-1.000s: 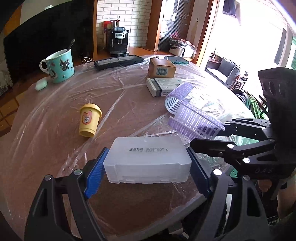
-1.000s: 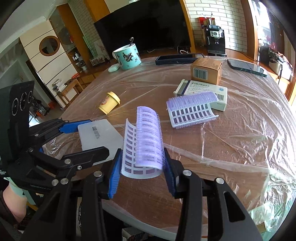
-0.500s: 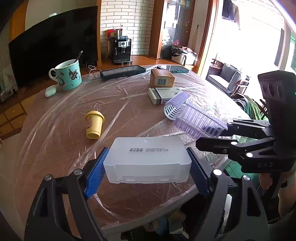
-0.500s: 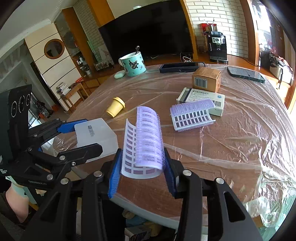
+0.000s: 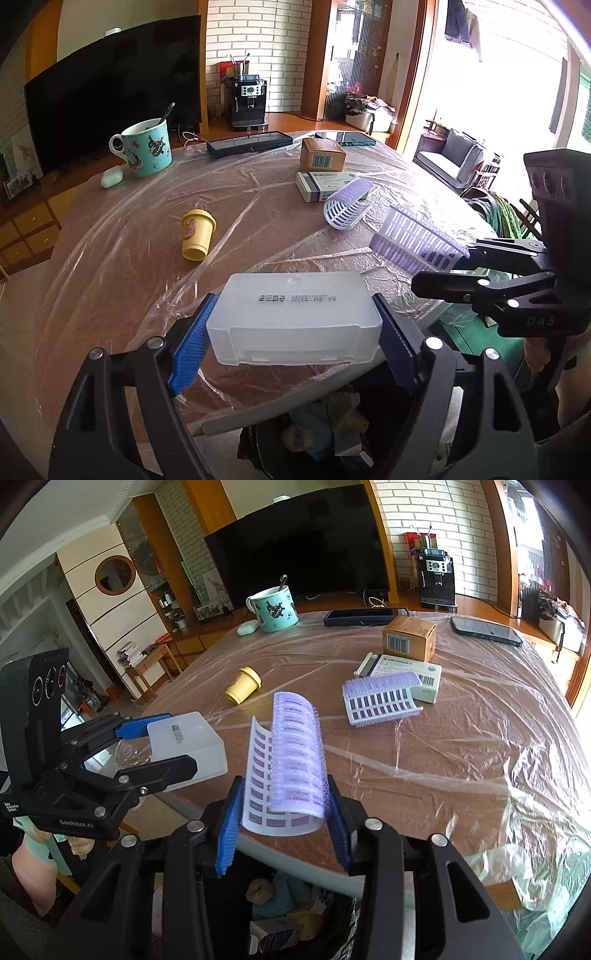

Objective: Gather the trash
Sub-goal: 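Carry the white container and lilac rack over the black trash bin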

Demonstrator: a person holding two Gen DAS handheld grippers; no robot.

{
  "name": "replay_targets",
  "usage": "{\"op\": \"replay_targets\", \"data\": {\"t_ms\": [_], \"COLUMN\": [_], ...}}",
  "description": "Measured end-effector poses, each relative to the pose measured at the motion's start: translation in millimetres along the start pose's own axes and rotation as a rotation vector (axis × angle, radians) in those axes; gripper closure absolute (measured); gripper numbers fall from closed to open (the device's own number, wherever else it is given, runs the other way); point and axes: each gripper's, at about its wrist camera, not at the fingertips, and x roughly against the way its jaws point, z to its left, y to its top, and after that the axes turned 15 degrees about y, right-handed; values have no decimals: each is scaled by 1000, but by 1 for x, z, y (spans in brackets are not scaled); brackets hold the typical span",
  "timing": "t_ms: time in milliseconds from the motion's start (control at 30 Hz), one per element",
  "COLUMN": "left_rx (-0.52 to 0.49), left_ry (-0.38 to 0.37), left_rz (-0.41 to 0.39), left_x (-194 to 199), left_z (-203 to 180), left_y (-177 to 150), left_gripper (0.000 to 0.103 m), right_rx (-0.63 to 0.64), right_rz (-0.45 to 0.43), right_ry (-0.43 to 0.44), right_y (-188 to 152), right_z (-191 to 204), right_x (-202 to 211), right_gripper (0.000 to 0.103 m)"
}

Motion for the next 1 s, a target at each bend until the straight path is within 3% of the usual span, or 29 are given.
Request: {"op": "replay_targets", "data": {"t_ms": [1000], "left_rx": [-59], "left_ry": [-21], "left_rz": [21], "left_x": [30], "left_z": [-23], "left_y": [-37], "left_gripper": [21], "right_rx": [25], "right_rz": [39], "right_ry": [49], "right_y": [-45], "right_z": [21], "right_x": [26], "right_gripper": [61]}}
